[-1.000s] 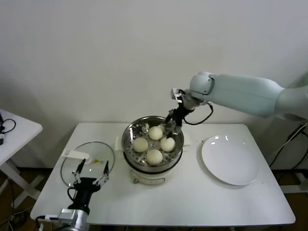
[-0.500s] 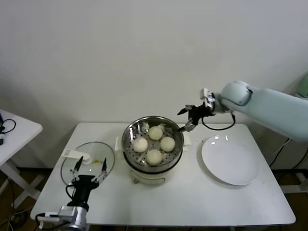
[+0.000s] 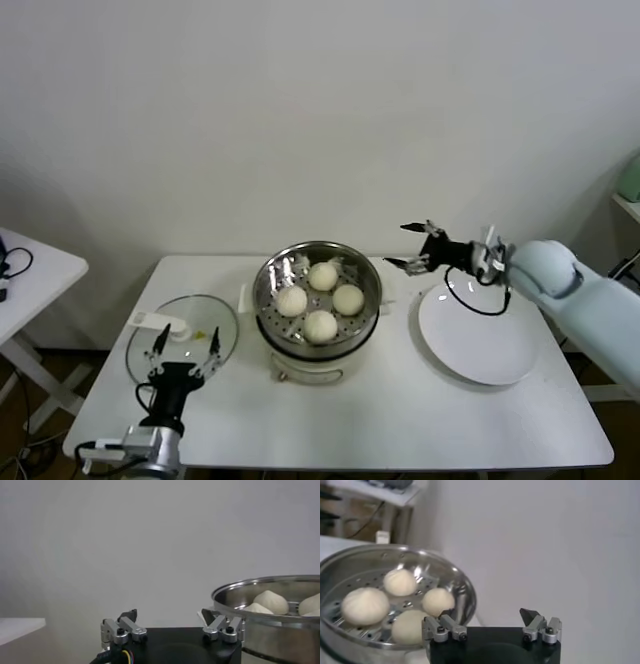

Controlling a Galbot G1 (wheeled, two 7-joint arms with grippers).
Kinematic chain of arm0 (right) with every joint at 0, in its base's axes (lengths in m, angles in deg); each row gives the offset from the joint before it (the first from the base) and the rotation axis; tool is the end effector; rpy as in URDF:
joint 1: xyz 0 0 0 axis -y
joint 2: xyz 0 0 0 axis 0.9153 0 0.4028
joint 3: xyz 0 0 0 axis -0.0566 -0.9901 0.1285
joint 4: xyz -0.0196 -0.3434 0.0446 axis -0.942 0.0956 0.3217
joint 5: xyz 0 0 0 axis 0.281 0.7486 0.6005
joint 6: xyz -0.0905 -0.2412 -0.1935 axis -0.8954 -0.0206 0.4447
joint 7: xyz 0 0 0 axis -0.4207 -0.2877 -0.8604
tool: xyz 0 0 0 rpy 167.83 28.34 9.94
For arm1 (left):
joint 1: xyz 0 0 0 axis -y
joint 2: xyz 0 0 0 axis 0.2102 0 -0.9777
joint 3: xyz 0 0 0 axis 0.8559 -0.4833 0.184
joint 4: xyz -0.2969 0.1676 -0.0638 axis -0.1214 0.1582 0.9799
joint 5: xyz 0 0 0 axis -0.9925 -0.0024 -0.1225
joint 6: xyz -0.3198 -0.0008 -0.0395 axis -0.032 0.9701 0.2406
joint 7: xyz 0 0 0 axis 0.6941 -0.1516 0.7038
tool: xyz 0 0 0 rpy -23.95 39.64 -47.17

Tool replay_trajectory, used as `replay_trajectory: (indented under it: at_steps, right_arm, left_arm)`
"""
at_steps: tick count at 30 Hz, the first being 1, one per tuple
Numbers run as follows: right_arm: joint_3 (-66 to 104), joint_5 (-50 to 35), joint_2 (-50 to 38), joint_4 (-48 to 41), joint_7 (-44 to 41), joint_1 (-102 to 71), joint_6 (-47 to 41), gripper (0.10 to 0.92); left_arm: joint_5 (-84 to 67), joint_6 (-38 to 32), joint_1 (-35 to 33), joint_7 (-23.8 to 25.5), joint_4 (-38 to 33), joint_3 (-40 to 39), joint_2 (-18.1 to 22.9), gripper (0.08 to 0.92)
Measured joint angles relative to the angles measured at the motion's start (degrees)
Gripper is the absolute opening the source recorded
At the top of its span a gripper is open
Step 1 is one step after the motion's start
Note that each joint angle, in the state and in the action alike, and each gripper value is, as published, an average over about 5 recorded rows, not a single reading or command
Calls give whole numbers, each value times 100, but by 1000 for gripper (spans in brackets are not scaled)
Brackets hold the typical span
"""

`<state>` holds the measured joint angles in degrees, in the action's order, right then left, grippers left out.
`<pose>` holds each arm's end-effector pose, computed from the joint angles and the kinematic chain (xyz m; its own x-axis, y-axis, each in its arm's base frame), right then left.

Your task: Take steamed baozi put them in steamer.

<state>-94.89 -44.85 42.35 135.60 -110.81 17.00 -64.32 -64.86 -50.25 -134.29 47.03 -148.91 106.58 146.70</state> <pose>0.4234 -0.1595 -0.1598 -0.6442 -0.6789 0.3523 -0.7617 0.5273 -0.3766 0.1374 0.0445 -0.3054 -0.9980 -0.0376 0.0515 -0.0292 0.9875 0.1552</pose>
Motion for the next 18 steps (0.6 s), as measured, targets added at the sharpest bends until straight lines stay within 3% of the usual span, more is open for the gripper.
replay_trajectory:
  at_steps: [10, 18]
  right_arm:
    - [3064, 764, 989, 678, 520, -3029, 633, 823]
    - [4495, 1248, 2144, 1062, 916, -4657, 1144, 823]
  left_arm:
    - [-38, -12, -17, -6, 26, 108, 11, 823]
    - [-79, -81, -90, 13, 22, 190, -10, 823]
